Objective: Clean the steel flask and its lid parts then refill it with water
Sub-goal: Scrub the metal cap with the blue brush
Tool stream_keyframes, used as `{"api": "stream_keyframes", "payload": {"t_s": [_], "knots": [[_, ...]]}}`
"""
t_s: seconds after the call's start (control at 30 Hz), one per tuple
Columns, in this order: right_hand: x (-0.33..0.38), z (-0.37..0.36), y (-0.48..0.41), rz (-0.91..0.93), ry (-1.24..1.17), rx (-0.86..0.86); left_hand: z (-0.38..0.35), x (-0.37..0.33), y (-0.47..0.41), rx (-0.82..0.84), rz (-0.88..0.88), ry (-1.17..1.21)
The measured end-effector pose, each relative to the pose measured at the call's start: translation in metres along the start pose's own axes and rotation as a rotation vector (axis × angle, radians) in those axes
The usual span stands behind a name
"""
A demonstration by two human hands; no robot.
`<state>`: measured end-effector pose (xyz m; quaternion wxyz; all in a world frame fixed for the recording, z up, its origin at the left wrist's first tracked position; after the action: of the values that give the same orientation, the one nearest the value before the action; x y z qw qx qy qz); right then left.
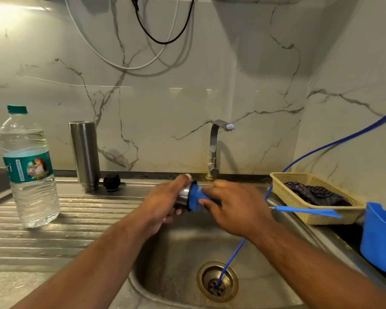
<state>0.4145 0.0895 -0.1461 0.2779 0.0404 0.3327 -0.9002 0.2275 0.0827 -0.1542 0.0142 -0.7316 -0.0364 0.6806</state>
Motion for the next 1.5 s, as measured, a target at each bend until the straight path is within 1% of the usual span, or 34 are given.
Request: {"api": "stream_keyframes", "payload": {"t_s": [0.1,0.17,0.2,0.33,0.4,0.47,0.5,0.57,0.63,0.67,0.7,0.73,0.8,0.83,0.87,1.0,1.07,1.13,1.23,1.3,1.33,1.37,1.43,1.47,1.5], "knots": [[0.015,-0.001,0.001,0.064,-0.005,-0.016,0.003,0.005,0.000,-0.133,0.007,0.117],[0.018,0.000,0.000,0.097,0.053,-0.060,0.003,0.008,0.001,-0.189,0.003,0.106],[0.017,0.002,-0.001,0.106,0.091,-0.066,0.003,0.010,0.001,-0.179,0.009,0.083],[0.002,0.000,-0.002,0.134,0.201,-0.108,0.003,0.011,0.002,0.051,0.053,0.033],[-0.003,0.001,-0.002,0.109,0.175,-0.090,0.003,0.007,0.003,0.140,0.022,-0.015],[-0.007,-0.003,-0.001,0.062,0.126,-0.079,0.003,0.008,0.003,0.203,-0.045,-0.054],[-0.008,-0.005,0.000,0.052,0.111,-0.077,0.002,0.009,0.003,0.219,-0.068,-0.017],[-0.009,-0.005,0.001,0.053,0.099,-0.092,0.000,0.010,0.002,0.195,-0.061,0.180],[-0.009,-0.002,0.002,0.085,0.131,-0.111,0.000,0.008,-0.001,0.137,-0.016,0.413],[-0.009,-0.001,0.002,0.107,0.151,-0.128,0.000,0.008,-0.002,0.124,0.020,0.484],[-0.007,0.000,0.002,0.138,0.176,-0.156,0.000,0.007,-0.002,0.131,0.072,0.504],[-0.006,0.000,0.003,0.174,0.207,-0.187,0.002,0.008,-0.001,0.155,0.140,0.457],[-0.007,-0.001,0.003,0.228,0.268,-0.223,0.004,0.012,0.004,0.225,0.273,0.198],[-0.008,-0.001,0.002,0.227,0.273,-0.220,0.004,0.013,0.006,0.240,0.308,0.089],[-0.009,-0.001,0.001,0.201,0.250,-0.196,0.005,0.013,0.007,0.236,0.310,0.036],[-0.008,-0.003,-0.003,0.064,0.113,-0.056,0.005,0.006,0.003,0.283,0.081,-0.022],[-0.009,-0.007,-0.002,0.058,0.085,-0.044,0.006,0.009,0.002,0.323,0.035,0.008],[-0.009,-0.006,-0.001,0.060,0.077,-0.059,0.006,0.010,0.002,0.291,0.014,0.107],[-0.005,-0.003,0.001,0.093,0.117,-0.099,0.008,0.007,-0.003,0.149,0.037,0.364],[0.000,-0.001,0.001,0.135,0.149,-0.139,0.009,0.009,-0.007,0.107,0.084,0.452],[0.002,-0.002,0.001,0.172,0.180,-0.178,0.009,0.010,-0.006,0.113,0.128,0.443],[0.003,-0.002,0.002,0.210,0.216,-0.221,0.010,0.012,-0.004,0.132,0.196,0.379],[0.002,-0.004,0.003,0.246,0.264,-0.254,0.011,0.015,0.001,0.185,0.347,0.152],[0.001,-0.005,0.003,0.234,0.265,-0.241,0.011,0.015,0.004,0.204,0.379,0.069],[0.000,-0.007,0.002,0.199,0.243,-0.210,0.010,0.013,0.005,0.210,0.352,0.031]]}}
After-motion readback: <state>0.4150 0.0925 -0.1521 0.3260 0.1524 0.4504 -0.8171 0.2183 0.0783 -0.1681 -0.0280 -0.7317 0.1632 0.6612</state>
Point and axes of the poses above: each hand's wrist, its own y-axis away from the middle knuckle, its own z-axis out of the back of the hand, x = y × z, the point moved 1 cm from there along -y, towards the middle knuckle, and after that the axes turned 12 degrees about y, right-handed, at the moved point
